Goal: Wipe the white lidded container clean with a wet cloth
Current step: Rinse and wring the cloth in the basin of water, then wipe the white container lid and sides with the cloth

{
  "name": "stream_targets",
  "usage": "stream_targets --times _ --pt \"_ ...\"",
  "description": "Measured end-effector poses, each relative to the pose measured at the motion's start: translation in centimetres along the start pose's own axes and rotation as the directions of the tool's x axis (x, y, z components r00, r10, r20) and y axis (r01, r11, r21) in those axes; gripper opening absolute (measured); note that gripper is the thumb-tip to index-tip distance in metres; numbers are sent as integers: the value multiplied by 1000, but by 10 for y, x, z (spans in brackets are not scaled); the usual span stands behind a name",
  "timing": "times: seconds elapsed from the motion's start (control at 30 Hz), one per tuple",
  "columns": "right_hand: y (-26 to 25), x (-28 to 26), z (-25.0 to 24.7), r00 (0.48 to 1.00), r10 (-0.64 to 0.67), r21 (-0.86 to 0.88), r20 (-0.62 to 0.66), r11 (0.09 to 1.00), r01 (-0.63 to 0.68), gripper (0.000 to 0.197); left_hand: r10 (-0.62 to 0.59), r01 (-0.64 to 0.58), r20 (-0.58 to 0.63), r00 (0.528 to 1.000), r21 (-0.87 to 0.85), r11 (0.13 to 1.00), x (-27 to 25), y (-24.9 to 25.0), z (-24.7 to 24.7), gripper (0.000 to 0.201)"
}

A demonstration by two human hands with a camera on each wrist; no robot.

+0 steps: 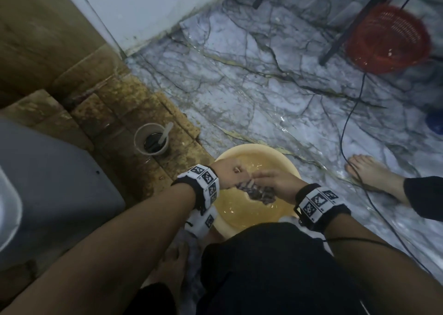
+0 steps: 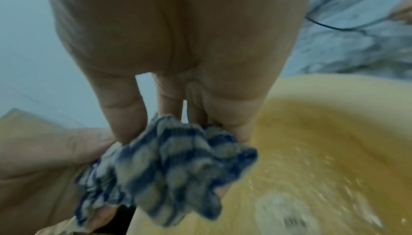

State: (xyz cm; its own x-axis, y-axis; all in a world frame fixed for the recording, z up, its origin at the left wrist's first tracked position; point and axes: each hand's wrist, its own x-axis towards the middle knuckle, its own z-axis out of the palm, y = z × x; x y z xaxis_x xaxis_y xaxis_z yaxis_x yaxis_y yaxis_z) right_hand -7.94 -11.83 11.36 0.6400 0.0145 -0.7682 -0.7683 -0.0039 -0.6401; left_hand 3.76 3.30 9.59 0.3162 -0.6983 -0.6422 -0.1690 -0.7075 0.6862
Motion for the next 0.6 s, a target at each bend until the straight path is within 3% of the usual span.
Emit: stream_targets --times 0.1,0.27,0.47,0.6 --pt "-30 -17 0 996 -73 -179 54 980 82 18 41 -45 -49 998 -89 995 -23 11 -16 27" --pt "-94 -47 10 979 -198 -393 52 897 202 25 92 -153 -315 945 -177 972 -75 29 -51 32" --pt "-186 -90 46 895 -417 -623 157 661 418 32 80 -340 -603 793 -331 880 -175 56 -98 51" --pt "-248 -134 96 814 -538 -610 217 576 544 28 70 -476 -757 650 -334 813 -254 61 -119 40"
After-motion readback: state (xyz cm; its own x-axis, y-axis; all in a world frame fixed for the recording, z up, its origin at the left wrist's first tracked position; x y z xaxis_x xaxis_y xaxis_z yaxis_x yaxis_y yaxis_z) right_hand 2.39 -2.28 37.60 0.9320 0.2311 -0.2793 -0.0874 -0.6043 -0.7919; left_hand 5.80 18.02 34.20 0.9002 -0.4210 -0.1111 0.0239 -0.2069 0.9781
